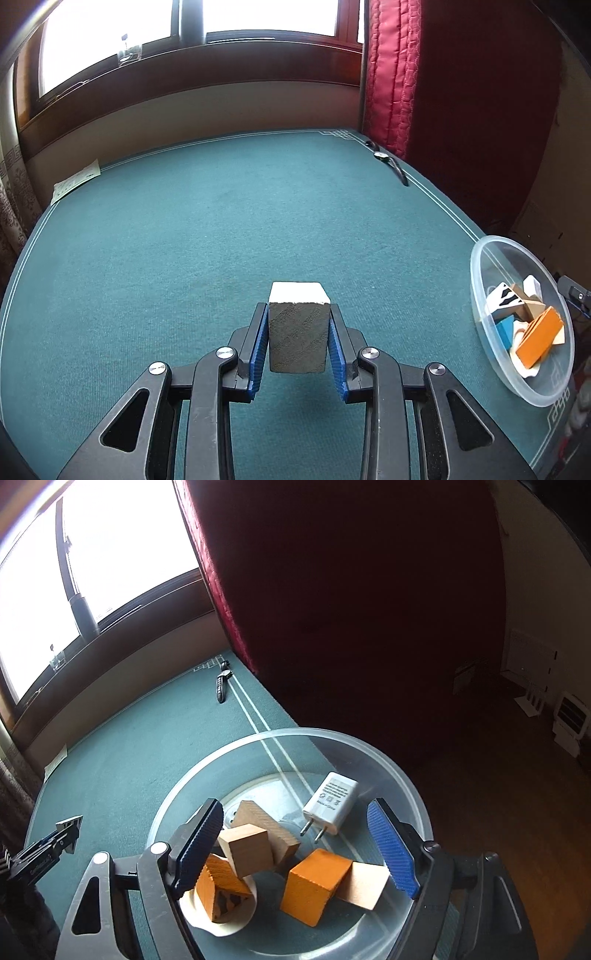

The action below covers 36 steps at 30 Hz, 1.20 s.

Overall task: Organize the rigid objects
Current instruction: 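Carry the foam block and wooden cube to the clear bowl with both tools, then open both tools to drop the wooden cube and foam block into the bowl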

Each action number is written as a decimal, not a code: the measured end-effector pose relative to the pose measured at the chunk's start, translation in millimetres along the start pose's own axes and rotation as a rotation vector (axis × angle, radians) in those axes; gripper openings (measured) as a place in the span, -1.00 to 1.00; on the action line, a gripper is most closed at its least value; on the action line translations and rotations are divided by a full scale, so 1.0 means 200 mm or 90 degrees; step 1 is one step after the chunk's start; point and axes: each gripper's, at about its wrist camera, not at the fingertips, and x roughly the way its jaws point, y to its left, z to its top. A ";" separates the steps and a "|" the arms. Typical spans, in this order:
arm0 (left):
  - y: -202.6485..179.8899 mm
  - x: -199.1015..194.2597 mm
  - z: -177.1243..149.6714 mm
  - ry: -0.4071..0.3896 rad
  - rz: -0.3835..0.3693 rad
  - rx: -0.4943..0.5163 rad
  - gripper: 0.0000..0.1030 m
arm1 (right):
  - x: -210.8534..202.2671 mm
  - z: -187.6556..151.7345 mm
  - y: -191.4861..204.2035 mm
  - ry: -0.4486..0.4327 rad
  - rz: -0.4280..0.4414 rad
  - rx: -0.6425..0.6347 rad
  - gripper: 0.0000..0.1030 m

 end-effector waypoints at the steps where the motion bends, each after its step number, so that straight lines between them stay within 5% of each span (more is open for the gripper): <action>1: -0.03 0.00 0.00 0.002 -0.009 0.006 -0.39 | 0.00 0.00 -0.01 0.000 -0.002 0.002 0.62; 23: -0.67 -0.06 0.00 0.018 -0.183 0.161 -0.39 | 0.03 0.01 -0.14 -0.014 -0.003 0.047 0.69; 36: -0.86 -0.01 -0.04 0.038 -0.223 0.205 -0.39 | 0.02 0.02 -0.16 -0.024 -0.005 0.061 0.70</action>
